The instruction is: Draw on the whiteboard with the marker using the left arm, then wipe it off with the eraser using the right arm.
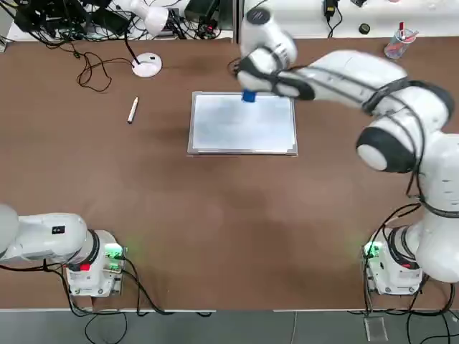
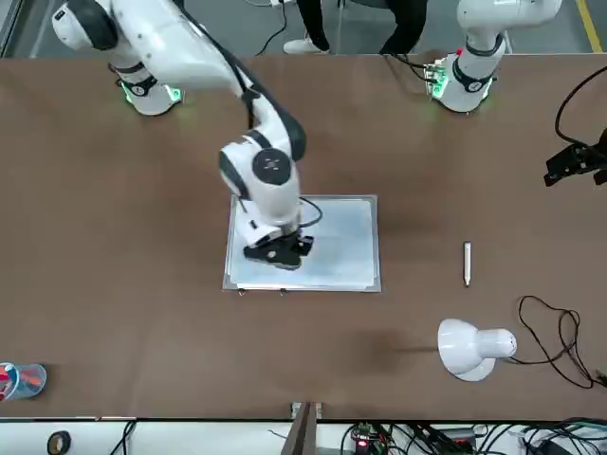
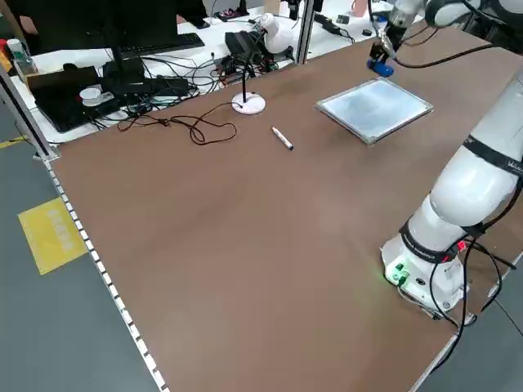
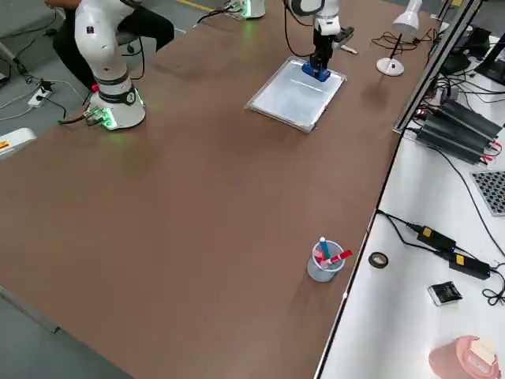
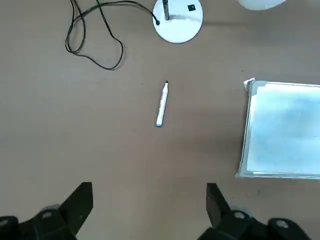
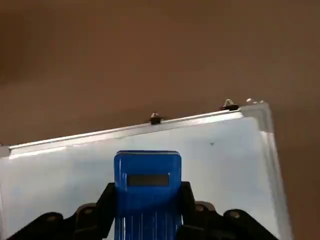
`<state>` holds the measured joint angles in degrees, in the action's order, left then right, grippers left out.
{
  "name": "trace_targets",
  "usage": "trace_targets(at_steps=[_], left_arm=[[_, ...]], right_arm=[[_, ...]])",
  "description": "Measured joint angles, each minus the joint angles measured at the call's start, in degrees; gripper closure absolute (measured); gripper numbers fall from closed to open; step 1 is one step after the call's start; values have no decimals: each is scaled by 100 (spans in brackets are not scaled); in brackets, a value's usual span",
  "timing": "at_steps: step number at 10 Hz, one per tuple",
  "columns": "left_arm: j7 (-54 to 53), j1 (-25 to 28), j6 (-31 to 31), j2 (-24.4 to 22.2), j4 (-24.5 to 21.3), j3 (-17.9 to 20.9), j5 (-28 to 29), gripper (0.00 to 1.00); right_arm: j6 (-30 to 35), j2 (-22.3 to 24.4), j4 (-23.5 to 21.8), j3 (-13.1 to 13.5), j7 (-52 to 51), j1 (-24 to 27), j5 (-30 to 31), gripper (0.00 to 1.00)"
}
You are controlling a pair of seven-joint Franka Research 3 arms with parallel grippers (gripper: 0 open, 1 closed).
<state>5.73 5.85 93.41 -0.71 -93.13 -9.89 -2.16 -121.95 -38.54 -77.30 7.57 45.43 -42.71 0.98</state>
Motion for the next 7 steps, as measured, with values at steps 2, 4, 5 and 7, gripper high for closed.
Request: trace_targets(at_steps=[2, 4, 5, 7], left_arm=[[0, -11, 0, 0, -2, -26, 0, 0], [5, -30, -2, 0, -11, -36, 0, 0], [5, -33, -2, 0, -22, -37, 0, 0], [5, -34, -2, 0, -32, -47, 0, 0]], right_arm=[[15, 597, -772, 6, -874, 314, 10, 45], [17, 1158, -1528, 19, -1608, 627, 53, 45], [19, 1416, -1871, 27, -1931, 806, 158, 45], [15, 1879, -2470, 31, -2533, 1238, 504, 45]])
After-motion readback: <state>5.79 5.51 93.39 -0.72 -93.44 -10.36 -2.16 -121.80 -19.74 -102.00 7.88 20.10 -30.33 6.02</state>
